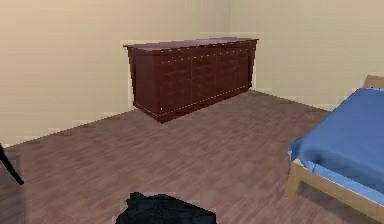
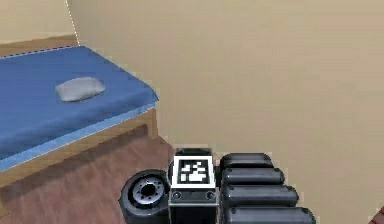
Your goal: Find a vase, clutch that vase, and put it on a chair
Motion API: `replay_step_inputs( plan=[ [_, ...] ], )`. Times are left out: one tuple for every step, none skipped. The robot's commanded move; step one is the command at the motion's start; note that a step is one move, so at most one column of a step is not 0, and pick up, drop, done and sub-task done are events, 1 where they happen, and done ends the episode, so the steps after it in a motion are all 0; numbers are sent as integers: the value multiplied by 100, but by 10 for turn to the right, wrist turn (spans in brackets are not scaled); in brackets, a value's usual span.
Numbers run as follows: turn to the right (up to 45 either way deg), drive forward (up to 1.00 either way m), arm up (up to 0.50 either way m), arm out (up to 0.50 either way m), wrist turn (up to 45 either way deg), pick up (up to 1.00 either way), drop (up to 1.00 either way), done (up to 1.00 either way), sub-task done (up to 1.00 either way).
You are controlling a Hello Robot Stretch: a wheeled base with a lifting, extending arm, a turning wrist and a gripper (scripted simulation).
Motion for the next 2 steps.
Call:
replay_step_inputs(
  plan=[
    [-150, 0, 0, 0, 0, 0, 0, 0, 0],
    [450, 0, 0, 0, 0, 0, 0, 0, 0]
  ],
)
